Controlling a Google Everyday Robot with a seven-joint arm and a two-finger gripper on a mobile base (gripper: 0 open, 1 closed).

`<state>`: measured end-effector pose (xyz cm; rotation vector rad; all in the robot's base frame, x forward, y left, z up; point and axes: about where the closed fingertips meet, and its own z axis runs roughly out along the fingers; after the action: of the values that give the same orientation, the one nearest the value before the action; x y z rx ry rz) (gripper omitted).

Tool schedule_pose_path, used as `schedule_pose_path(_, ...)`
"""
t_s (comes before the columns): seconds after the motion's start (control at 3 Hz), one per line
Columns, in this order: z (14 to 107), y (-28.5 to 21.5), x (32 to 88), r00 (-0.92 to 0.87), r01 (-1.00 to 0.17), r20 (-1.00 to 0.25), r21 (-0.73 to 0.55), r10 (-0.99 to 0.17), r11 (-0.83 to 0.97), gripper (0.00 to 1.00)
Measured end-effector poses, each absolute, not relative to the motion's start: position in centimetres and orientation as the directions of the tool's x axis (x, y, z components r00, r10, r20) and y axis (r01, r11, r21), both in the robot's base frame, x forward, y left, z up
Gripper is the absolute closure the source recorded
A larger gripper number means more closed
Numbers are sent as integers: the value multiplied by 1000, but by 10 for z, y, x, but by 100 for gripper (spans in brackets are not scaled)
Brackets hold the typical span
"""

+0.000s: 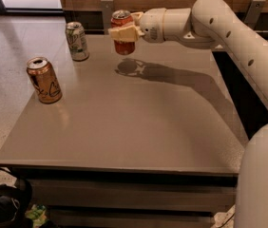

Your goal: Move coke can near 7up can

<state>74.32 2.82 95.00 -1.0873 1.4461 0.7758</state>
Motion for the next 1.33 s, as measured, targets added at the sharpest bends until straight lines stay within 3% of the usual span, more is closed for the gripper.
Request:
schedule_pose_path(0.67, 910, 23, 779, -34, -904, -977, -60, -212, 424, 100)
schedule_pose_path(1.33, 882, 48, 794, -47, -915, -986, -22, -160, 404, 100)
